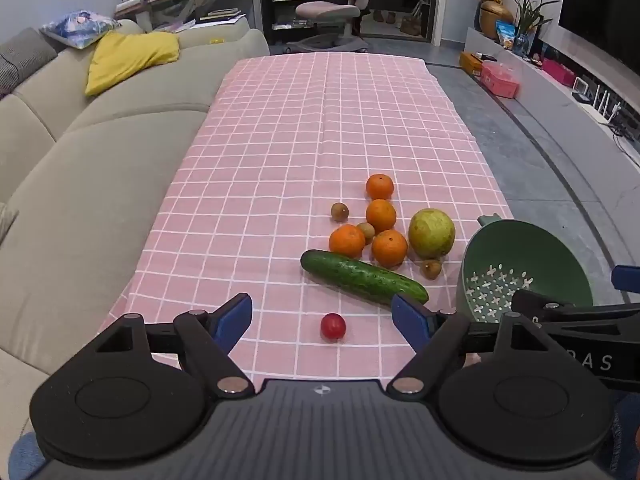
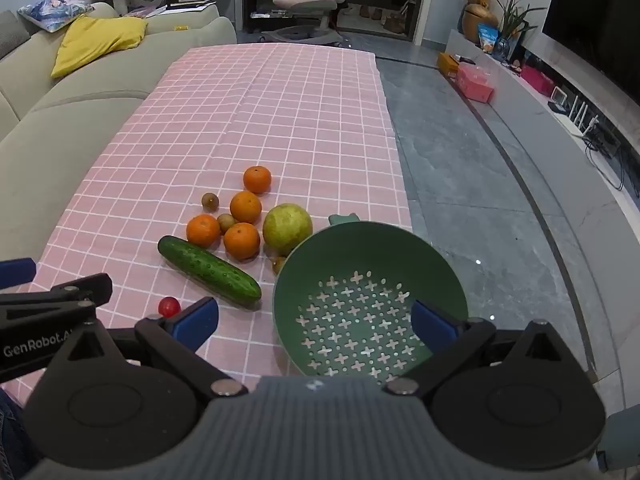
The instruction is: Organize fruits
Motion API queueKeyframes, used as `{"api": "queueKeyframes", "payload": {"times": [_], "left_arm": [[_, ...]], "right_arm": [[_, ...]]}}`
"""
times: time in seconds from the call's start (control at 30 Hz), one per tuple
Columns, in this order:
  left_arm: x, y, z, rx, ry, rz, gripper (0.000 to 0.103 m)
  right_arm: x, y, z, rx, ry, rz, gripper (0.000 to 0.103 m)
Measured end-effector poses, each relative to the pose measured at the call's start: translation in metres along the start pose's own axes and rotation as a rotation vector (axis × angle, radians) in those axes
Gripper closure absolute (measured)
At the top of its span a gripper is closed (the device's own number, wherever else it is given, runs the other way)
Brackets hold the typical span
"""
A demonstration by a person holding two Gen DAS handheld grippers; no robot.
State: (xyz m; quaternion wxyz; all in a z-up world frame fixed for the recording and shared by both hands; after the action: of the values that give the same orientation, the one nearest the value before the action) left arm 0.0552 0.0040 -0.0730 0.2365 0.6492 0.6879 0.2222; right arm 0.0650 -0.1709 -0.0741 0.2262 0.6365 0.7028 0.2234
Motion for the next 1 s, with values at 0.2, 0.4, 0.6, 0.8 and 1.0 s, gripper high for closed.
{"api": "queueKeyframes", "payload": {"times": [0.2,0.4,0.6,0.8,1.0], "left_arm": [[-0.004,-0.001,-0.006,-0.031,0.071,0.050,0.011],[-0.004,-0.001,-0.007,-0.012,0.044,0.022,0.014],[-0.004,0.000,-0.008,-0.016,0.047,0.025,0.014],[-0.004,0.001,-0.009,-0.015,0.050,0.022,0.015],[-0.004,0.002,-0.009,-0.014,0.049,0.021,0.015]], "right_arm": [[-0.001,0.002,0.001,-0.019,-0.029,-0.014,0.004],[-0.001,0.000,-0.002,-0.024,-0.014,-0.022,0.004],[0.001,0.000,-0.004,-0.029,-0.015,-0.023,0.004],[0.000,0.001,-0.005,-0.031,-0.016,-0.022,0.004],[0.000,0.002,-0.007,-0.033,-0.021,-0.024,0.004]]}}
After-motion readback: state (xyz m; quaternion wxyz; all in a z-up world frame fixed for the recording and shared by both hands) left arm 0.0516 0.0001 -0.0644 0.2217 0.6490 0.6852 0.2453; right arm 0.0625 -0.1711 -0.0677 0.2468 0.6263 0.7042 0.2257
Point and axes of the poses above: each gripper's, at about its wrist camera, not at the fingertips, and z roughly the way its jaws point, x to its left, y to its top, the point moved 9 cm from there along z, roughly the way its jaws point, and after that the axes turned 1 degree about -x, right-handed, at the moved point
